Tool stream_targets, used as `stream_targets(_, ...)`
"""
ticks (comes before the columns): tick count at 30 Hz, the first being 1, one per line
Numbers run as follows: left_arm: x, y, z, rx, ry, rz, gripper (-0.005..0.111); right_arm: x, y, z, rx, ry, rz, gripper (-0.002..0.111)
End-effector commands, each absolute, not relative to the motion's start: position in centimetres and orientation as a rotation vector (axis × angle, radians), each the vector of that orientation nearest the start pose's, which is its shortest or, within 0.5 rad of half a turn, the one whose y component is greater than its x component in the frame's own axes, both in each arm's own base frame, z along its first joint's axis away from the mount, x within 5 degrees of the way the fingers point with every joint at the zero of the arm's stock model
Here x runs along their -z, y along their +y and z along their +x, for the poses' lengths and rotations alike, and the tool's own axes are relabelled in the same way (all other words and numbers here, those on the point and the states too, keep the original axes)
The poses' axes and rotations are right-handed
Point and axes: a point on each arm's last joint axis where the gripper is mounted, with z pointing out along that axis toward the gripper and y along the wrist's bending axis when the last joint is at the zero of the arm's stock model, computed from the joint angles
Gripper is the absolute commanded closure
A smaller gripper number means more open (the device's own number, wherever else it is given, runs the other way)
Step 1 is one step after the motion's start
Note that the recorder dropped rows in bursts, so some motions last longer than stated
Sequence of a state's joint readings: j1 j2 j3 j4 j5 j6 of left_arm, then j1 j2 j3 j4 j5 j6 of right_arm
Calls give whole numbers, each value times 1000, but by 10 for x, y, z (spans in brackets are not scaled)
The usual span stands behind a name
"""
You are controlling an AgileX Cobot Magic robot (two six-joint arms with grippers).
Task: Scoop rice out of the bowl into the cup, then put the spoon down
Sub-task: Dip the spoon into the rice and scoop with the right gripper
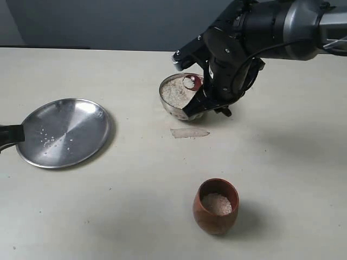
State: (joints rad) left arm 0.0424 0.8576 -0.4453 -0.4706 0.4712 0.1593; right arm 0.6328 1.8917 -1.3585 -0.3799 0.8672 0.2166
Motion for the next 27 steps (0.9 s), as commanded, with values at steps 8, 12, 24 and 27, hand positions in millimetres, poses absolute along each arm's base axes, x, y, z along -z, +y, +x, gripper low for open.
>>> stream_targets(8,-242,-13,156,353,2315,-244,106,-218,192,333,121,2695,-677,109)
stream_targets(12,-242,-13,156,353,2315,-244,106,-224,190,332,83,2685,-684,109)
stream_targets(24,-242,-13,156,353,2315,-244,106,-225,196,329,-23,2697,-683,109)
stream_targets(27,-242,-13,156,353,2315,-244,106,-228,197,329,-39,2686,-674,109)
